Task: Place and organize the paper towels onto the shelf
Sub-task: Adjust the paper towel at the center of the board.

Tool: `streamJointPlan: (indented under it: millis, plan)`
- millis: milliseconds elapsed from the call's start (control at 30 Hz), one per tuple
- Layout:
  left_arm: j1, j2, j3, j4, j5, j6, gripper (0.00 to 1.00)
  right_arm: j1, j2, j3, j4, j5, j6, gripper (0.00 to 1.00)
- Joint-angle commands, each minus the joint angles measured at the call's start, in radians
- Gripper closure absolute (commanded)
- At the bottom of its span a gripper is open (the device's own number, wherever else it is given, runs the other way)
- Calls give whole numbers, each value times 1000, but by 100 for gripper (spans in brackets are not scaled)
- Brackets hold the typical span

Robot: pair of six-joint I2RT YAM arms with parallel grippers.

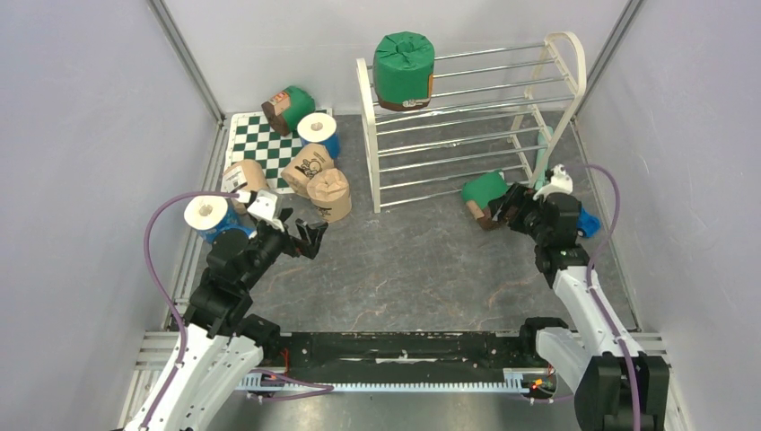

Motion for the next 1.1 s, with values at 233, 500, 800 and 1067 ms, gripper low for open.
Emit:
streamJointPlan:
  millis: [233, 500, 800, 1067]
  plan:
    - [-2, -5, 18, 5, -1, 7, 0, 1, 246, 291, -77, 215, -202, 5]
    - [-3, -1, 17, 5, 7, 8, 0, 1, 441, 383, -122, 51, -284, 3]
    - [-2, 10, 21, 6, 9, 7, 0, 1, 176, 209, -77, 235, -132, 2]
    - [-1, 11, 20, 6, 6, 6, 0, 2, -27, -63, 112, 168, 154, 9]
